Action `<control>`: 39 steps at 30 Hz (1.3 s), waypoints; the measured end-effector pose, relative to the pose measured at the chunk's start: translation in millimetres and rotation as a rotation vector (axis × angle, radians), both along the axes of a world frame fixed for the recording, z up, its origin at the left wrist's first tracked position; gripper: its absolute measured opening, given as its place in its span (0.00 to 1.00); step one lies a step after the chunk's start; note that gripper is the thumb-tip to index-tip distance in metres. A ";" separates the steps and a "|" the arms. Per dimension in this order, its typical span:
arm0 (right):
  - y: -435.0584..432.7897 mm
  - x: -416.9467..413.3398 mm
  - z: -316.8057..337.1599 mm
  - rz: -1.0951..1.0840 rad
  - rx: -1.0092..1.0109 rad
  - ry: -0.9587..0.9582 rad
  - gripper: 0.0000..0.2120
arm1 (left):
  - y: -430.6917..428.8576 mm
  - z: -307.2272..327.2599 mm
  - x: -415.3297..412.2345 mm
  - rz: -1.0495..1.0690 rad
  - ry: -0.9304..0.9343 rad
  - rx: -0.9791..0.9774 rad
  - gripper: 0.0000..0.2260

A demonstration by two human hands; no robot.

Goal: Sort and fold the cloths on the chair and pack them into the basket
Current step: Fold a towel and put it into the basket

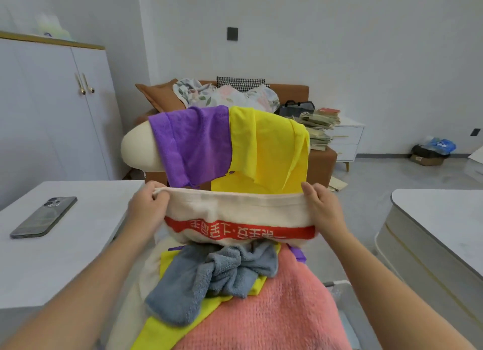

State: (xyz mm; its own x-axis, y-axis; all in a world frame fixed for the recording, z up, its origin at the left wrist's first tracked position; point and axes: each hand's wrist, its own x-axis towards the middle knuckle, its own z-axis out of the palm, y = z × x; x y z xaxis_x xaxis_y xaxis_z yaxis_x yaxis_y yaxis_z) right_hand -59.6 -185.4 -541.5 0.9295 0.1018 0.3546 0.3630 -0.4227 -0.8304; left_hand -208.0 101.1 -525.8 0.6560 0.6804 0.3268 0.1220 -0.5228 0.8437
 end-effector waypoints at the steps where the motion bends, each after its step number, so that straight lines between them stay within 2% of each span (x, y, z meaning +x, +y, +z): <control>1: -4.8 2.3 16.8 -0.012 0.027 -0.033 0.18 | 5.1 16.4 -2.8 0.027 0.005 0.029 0.06; 4: -16.4 -1.5 69.8 0.030 0.020 -0.141 0.16 | 9.7 68.3 -11.5 0.028 -0.015 0.117 0.05; 10: -44.1 -32.9 156.4 0.300 -0.339 -0.292 0.12 | 13.7 148.2 -34.7 0.048 -0.034 0.181 0.05; 12: -48.2 -38.8 174.4 0.283 -0.488 -0.357 0.08 | 15.4 163.6 -41.5 0.035 -0.002 0.222 0.04; 14: -52.8 -40.7 186.9 0.254 -0.540 -0.386 0.05 | 14.8 176.5 -46.3 -0.006 0.021 0.240 0.04; 16: -57.8 -43.2 196.6 0.227 -0.428 -0.371 0.06 | 11.4 189.0 -52.5 -0.144 -0.045 0.081 0.06; 18: -59.4 -47.3 205.8 0.195 -0.182 -0.334 0.04 | 5.7 200.2 -60.6 -0.348 -0.205 -0.217 0.10; 20: -55.2 -54.8 214.6 0.191 0.028 -0.270 0.08 | -2.1 208.4 -66.0 -0.488 -0.321 -0.434 0.12; 24: -41.2 -66.4 222.2 0.238 0.125 -0.189 0.06 | -22.1 214.5 -70.9 -0.671 -0.232 -0.448 0.17; 26: -39.2 -67.0 223.7 0.198 0.219 -0.165 0.08 | -24.3 215.8 -69.2 -0.637 -0.279 -0.462 0.12; 28: -37.7 -65.4 224.7 0.119 0.316 -0.141 0.14 | -20.4 216.2 -66.7 -0.513 -0.395 -0.486 0.08; 30: -32.9 -66.6 226.1 0.084 0.361 -0.138 0.14 | -19.3 215.5 -64.2 -0.454 -0.435 -0.439 0.06; 32: -26.6 -68.3 227.3 0.079 0.364 -0.158 0.13 | -23.3 213.7 -61.2 -0.416 -0.398 -0.334 0.08; 37: -23.3 -71.1 229.1 -0.008 0.301 -0.294 0.14 | -24.0 212.6 -57.8 -0.056 -0.405 -0.127 0.13; 39: -22.2 -70.7 229.2 -0.007 0.266 -0.322 0.14 | -20.4 212.8 -57.1 0.005 -0.409 -0.073 0.13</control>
State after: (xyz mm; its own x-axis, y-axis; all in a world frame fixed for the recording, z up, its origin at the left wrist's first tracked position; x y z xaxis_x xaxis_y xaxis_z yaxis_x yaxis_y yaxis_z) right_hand -130.4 -207.5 -312.3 0.7675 -0.0390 0.6399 0.6195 -0.2120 -0.7559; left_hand -265.1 80.6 -313.0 0.4788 0.7142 0.5106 -0.2289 -0.4599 0.8580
